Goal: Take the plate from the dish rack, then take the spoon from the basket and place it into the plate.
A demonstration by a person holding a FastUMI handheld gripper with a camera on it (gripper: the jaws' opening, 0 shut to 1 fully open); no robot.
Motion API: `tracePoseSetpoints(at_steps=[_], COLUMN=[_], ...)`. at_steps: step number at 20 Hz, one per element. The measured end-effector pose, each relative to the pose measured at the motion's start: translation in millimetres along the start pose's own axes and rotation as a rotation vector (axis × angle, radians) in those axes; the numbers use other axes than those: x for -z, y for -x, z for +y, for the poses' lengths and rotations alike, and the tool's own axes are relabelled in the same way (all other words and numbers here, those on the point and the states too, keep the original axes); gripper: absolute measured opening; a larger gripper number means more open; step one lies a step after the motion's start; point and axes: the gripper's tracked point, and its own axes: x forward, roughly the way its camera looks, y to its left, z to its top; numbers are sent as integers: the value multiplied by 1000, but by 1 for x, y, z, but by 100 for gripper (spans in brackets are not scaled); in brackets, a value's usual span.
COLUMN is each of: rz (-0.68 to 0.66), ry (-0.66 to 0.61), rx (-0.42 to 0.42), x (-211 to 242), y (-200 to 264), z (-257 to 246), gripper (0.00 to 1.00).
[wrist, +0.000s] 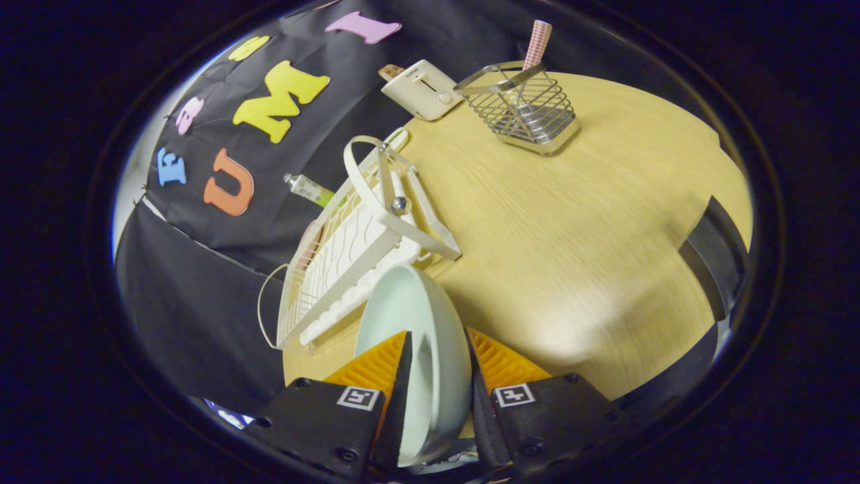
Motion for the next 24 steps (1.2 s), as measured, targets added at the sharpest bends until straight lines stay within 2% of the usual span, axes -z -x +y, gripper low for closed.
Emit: tracePoseSetpoints(at_steps=[2, 6, 10, 13, 16, 20, 24], rz=[-32, -152, -409, -551, -642, -720, -734], ry=[55, 161, 382, 481, 541, 631, 596], rx=[19, 40, 104, 142, 173, 222, 219], x=[-6, -29, -71, -94, -114, -145, -188], y=[-2, 5, 47, 81, 105, 118, 107], z=[-2, -5, -8, -12, -27, -60, -97], gripper=[58, 63, 75, 80, 99, 100, 100])
